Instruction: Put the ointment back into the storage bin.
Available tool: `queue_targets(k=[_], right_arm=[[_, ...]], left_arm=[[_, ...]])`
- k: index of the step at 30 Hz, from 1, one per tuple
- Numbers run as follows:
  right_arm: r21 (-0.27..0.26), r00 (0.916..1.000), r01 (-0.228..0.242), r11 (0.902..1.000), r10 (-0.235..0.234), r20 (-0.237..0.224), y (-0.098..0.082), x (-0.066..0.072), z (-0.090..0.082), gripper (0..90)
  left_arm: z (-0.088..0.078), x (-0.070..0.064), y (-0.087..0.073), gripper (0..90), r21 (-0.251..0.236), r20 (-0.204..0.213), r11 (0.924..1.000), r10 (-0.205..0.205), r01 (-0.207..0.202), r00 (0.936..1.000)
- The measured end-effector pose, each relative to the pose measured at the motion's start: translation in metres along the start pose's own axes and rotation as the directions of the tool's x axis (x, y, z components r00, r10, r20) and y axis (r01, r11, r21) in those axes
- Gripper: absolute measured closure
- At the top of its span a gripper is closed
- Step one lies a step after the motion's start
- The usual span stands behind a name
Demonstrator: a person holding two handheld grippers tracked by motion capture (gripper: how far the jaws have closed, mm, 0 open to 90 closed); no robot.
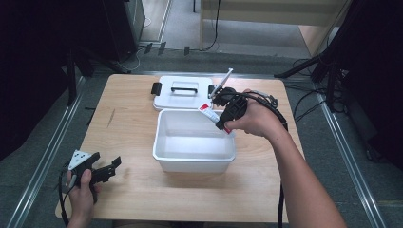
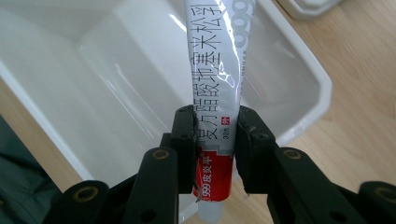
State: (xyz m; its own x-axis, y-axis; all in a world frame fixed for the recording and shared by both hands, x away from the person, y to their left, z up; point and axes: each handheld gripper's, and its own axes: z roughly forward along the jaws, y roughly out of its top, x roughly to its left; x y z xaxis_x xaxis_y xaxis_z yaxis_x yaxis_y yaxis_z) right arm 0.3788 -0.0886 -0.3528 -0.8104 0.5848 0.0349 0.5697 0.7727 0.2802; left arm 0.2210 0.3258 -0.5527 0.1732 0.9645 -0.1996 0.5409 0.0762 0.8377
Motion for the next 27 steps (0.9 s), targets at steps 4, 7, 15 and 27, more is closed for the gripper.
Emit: queue_targets(k=[4,7,15,27], right_arm=[[-0.043,0.9814,0.190,0.9809,-0.191,-0.020,0.001,0.006,0.004,71.7],[-0.056,0.9593,0.280,0.9583,-0.282,-0.021,0.001,0.009,0.007,71.6],[-0.038,0.9119,0.410,0.9113,-0.410,-0.007,-0.001,0.015,0.019,71.7],[-0.005,0.8866,0.463,0.8866,-0.463,-0.003,-0.005,0.015,0.037,71.6]], left_arm=[[0.000,0.000,0.000,9.6,0.000,0.001,1.0000,0.000,0.000,1.0000],[0.000,0.000,0.000,9.6,0.000,0.002,1.0000,0.001,-0.001,1.0000],[0.000,0.000,0.000,9.6,0.000,0.003,1.0000,0.002,-0.002,1.0000],[0.000,0.000,0.000,9.6,0.000,0.005,1.0000,0.001,-0.001,1.0000]])
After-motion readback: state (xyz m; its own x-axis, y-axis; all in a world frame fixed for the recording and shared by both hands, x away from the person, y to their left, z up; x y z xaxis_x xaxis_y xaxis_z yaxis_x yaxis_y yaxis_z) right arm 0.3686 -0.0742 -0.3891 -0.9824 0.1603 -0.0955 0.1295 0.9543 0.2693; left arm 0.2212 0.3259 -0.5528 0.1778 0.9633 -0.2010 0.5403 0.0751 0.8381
